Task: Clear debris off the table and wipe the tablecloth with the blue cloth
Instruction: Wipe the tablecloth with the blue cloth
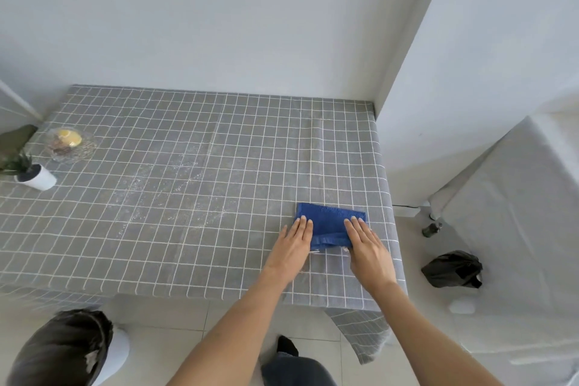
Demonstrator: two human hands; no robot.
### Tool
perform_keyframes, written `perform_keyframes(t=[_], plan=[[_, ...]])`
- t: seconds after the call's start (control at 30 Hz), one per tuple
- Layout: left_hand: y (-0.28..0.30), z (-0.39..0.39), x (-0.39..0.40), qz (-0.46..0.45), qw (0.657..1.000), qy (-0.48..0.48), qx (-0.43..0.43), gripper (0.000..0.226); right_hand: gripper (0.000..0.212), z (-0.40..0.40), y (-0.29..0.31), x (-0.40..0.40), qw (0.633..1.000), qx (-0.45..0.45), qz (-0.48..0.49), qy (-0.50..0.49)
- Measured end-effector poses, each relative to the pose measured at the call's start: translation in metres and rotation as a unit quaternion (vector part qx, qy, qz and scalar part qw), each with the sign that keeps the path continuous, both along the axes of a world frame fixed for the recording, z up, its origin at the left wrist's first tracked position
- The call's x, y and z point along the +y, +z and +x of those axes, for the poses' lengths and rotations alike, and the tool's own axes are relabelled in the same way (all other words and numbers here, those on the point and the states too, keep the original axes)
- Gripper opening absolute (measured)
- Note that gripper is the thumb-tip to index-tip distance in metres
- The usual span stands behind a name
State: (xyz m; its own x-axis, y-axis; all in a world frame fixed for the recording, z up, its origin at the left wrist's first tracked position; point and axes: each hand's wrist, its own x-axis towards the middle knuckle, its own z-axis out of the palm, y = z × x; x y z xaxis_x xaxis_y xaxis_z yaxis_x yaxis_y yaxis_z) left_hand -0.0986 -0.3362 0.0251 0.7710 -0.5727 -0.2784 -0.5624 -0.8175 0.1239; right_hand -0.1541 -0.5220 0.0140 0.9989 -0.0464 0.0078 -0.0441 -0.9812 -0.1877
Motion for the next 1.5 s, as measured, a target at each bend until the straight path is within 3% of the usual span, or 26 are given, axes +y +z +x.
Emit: perform_keyframes(t=[0.2, 0.5, 0.7, 0.93, 1.17, 1.5], plan=[[0.038, 0.042, 0.037, -0.024, 0.997, 0.062, -0.046, 0.067, 0.07, 0.056, 0.036, 0.035, 0.998, -0.034, 0.002, 0.047], [0.078, 0.097, 0.151, 0.016, 0.985, 0.144, -0.097, 0.074, 0.06, 0.138, 0.067, 0.146, 0.99, -0.07, 0.015, 0.125], [0.086, 0.131, 0.235, 0.027, 0.979, 0.171, -0.11, 0.071, 0.06, 0.183, 0.072, 0.23, 0.982, -0.078, 0.044, 0.167], [0.088, 0.191, 0.318, 0.023, 0.981, 0.156, -0.115, 0.074, 0.056, 0.239, 0.073, 0.312, 0.985, -0.072, 0.056, 0.146], [0.062, 0.231, 0.351, -0.017, 0.988, 0.11, -0.103, 0.065, 0.056, 0.263, 0.058, 0.348, 0.994, -0.063, 0.058, 0.074], [-0.014, 0.176, 0.372, -0.009, 0.999, 0.047, -0.026, 0.064, 0.064, 0.19, -0.007, 0.366, 0.995, 0.079, 0.042, 0.045]])
